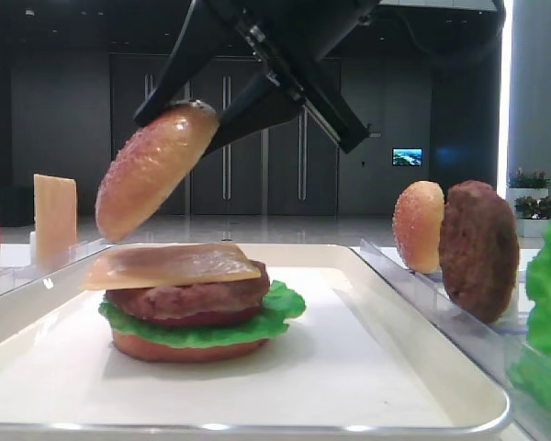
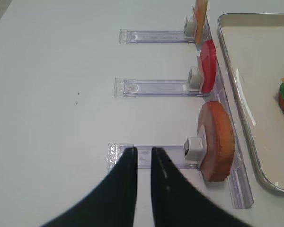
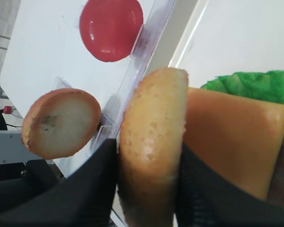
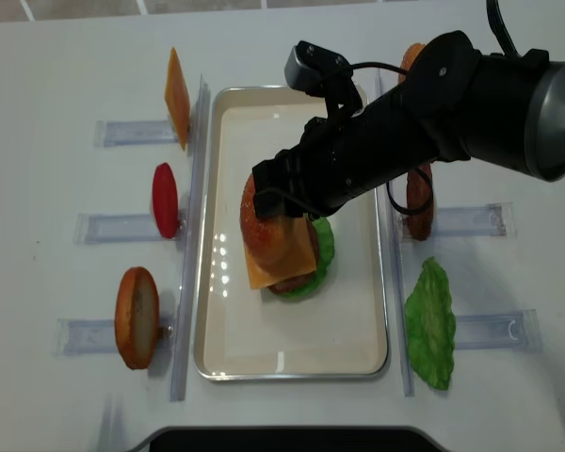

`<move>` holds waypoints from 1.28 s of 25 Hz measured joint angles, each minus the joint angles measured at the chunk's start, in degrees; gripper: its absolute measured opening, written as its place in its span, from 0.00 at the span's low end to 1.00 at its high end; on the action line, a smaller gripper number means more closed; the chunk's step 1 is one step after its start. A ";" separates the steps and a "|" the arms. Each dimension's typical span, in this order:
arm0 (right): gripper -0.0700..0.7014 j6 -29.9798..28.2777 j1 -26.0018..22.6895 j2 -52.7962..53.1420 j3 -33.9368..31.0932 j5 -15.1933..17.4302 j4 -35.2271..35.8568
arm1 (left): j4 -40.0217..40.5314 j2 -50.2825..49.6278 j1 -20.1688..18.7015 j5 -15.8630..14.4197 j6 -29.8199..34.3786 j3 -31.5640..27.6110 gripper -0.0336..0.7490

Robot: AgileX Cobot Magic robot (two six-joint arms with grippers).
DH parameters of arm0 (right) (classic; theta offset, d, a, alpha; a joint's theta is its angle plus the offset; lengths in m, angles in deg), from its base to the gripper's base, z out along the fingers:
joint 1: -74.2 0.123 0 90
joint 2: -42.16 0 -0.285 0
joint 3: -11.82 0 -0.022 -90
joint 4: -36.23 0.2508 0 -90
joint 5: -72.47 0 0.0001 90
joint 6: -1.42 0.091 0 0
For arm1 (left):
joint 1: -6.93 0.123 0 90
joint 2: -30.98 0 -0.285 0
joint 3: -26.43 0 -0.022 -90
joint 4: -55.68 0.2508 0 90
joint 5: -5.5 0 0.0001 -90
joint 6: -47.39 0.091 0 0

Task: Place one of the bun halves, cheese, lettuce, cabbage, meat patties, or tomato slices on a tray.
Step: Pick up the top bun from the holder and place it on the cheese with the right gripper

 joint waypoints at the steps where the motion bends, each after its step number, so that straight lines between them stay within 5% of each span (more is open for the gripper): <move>1: 0.41 -0.61 0.00 0.00 -0.64 -0.36 0.44 | 0.00 0.00 0.00 0.00 0.00 0.00 0.14; 19: 0.41 -2.79 0.05 -2.51 -1.93 -2.15 6.35 | 0.00 0.00 0.00 0.00 0.00 0.00 0.14; 30: 0.41 -2.90 -0.51 -2.82 -1.93 -1.11 4.56 | 0.00 0.00 0.00 0.00 0.00 0.00 0.14; 32: 0.47 -1.94 -1.29 -2.76 -1.88 -0.03 1.78 | 0.00 0.00 0.00 0.00 0.00 0.00 0.14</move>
